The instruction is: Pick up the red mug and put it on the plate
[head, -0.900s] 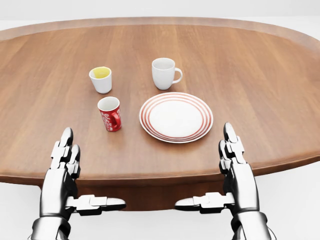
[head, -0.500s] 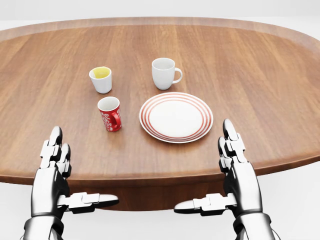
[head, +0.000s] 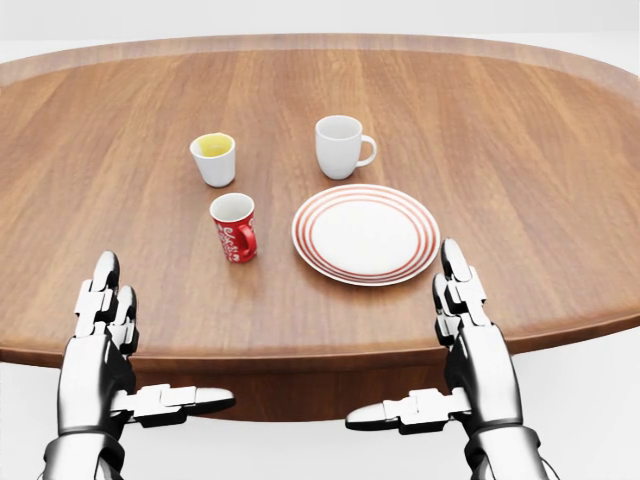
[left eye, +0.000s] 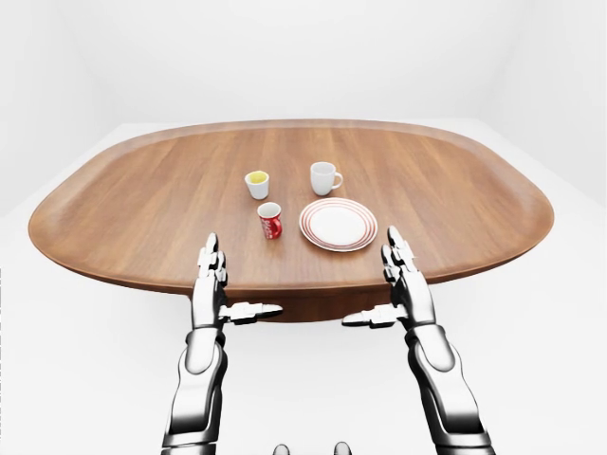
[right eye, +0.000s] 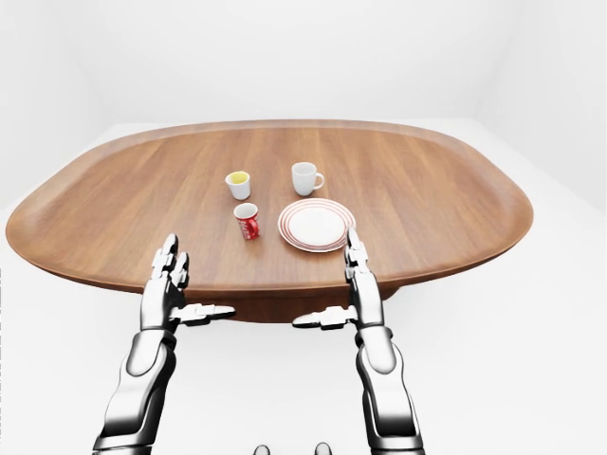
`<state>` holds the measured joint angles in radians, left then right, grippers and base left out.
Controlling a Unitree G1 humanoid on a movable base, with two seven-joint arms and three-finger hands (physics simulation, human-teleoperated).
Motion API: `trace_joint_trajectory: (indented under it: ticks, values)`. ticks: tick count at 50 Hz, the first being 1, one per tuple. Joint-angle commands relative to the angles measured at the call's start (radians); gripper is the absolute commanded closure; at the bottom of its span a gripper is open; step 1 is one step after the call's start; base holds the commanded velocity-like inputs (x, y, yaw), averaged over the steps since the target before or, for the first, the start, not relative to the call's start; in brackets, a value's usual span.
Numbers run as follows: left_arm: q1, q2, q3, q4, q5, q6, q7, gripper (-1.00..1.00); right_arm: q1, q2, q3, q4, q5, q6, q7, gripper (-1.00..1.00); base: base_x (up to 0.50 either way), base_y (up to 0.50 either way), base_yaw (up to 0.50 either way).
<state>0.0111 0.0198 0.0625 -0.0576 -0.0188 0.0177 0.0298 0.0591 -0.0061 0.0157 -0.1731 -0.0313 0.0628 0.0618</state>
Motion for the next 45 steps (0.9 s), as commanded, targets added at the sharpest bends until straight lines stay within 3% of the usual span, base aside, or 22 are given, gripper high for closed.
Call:
trace_joint_trajectory:
  ticks: [1,20,23,25,27,30,34,35,39,45]
  values:
    - [0.003,0.001,0.002,-0.006,-0.001,0.002,0.000,-1.00,-0.001,0.001,0.004,0.005,-0.005,0.000,0.001,-1.00,0.00,0.20,0.00]
    - [-0.001,0.002,0.007,-0.004,-0.007,0.007,-0.003,-1.00,-0.005,0.004,0.003,0.014,0.016,-0.014,0.013,-1.00,0.00,0.19,0.00]
    - [-0.017,0.000,-0.001,0.007,-0.029,0.032,-0.022,-1.00,-0.037,-0.005,-0.014,0.035,0.004,0.002,-0.001,-1.00,0.00,0.00,0.00]
    - [-0.039,0.004,0.007,0.023,-0.030,0.031,-0.013,-1.00,-0.055,-0.007,-0.025,0.018,0.020,0.025,0.004,-1.00,0.00,0.00,0.00]
    - [-0.056,0.012,0.014,0.037,-0.039,0.029,-0.020,-1.00,-0.070,-0.009,-0.034,0.010,0.029,0.025,0.003,-1.00,0.00,0.00,0.00]
    - [-0.143,0.039,0.041,0.086,-0.035,0.070,0.004,-1.00,-0.127,-0.023,-0.052,0.034,0.027,0.025,-0.002,-1.00,0.00,0.00,0.00]
    - [-0.212,0.061,0.048,0.075,-0.023,0.070,0.016,-1.00,-0.183,-0.037,-0.067,0.040,0.029,0.025,-0.002,-1.00,0.00,0.00,0.00]
    - [-0.264,0.075,0.053,0.108,-0.021,0.070,0.015,-1.00,-0.211,-0.044,-0.072,0.047,0.025,0.025,-0.001,-1.00,0.00,0.00,0.00]
    - [-0.343,0.099,0.056,0.181,0.002,0.070,0.025,-1.00,-0.267,-0.059,-0.084,0.072,0.028,0.025,0.003,-1.00,0.00,0.00,0.00]
    - [-0.485,0.137,0.066,0.407,0.015,0.070,0.037,-1.00,-0.356,-0.083,-0.095,0.108,0.023,0.025,-0.005,-1.00,0.00,0.00,0.00]
